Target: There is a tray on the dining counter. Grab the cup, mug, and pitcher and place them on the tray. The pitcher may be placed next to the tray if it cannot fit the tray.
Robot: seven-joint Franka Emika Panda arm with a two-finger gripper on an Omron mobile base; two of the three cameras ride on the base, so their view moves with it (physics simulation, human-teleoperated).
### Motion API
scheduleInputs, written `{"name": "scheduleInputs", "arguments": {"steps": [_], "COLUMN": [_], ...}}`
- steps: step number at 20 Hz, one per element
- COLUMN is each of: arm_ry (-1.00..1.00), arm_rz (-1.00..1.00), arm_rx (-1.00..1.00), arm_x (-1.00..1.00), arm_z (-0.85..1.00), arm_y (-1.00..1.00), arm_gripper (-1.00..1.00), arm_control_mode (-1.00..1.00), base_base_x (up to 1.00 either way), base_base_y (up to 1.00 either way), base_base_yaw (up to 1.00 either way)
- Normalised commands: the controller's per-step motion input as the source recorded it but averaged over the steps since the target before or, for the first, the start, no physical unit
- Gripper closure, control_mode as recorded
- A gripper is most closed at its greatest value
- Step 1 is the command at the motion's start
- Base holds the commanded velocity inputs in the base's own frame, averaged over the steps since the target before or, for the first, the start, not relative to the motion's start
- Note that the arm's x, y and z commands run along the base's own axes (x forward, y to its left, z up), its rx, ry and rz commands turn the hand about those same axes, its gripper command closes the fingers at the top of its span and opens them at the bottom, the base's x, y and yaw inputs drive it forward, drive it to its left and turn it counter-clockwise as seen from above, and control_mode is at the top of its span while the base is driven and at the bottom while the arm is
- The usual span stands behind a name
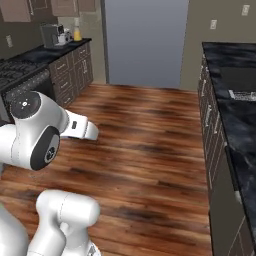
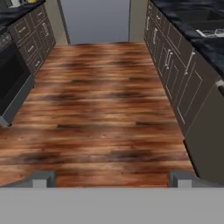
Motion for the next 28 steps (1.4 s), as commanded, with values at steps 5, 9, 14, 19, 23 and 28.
{"name": "scheduleInputs", "arguments": {"steps": [5,9,14,19,23,28], "arm_ry": [0.0,0.0,0.0,0.0,0.0,0.0], "arm_rz": [0.0,0.0,0.0,0.0,0.0,0.0], "arm_rx": [0.0,0.0,0.0,0.0,0.0,0.0], "arm_x": [0.0,0.0,0.0,0.0,0.0,0.0], "arm_z": [0.0,0.0,0.0,0.0,0.0,0.0], "arm_y": [0.0,0.0,0.0,0.0,0.0,0.0], "arm_gripper": [-1.0,-1.0,-1.0,-1.0,-1.0,-1.0], "arm_control_mode": [1.0,1.0,1.0,1.0,1.0,1.0], "base_base_x": [1.0,1.0,1.0,1.0,1.0,1.0], "base_base_y": [0.02,0.06,0.09,0.12,0.09,0.08], "base_base_yaw": [0.06,0.06,0.05,0.04,0.04,0.04]}}
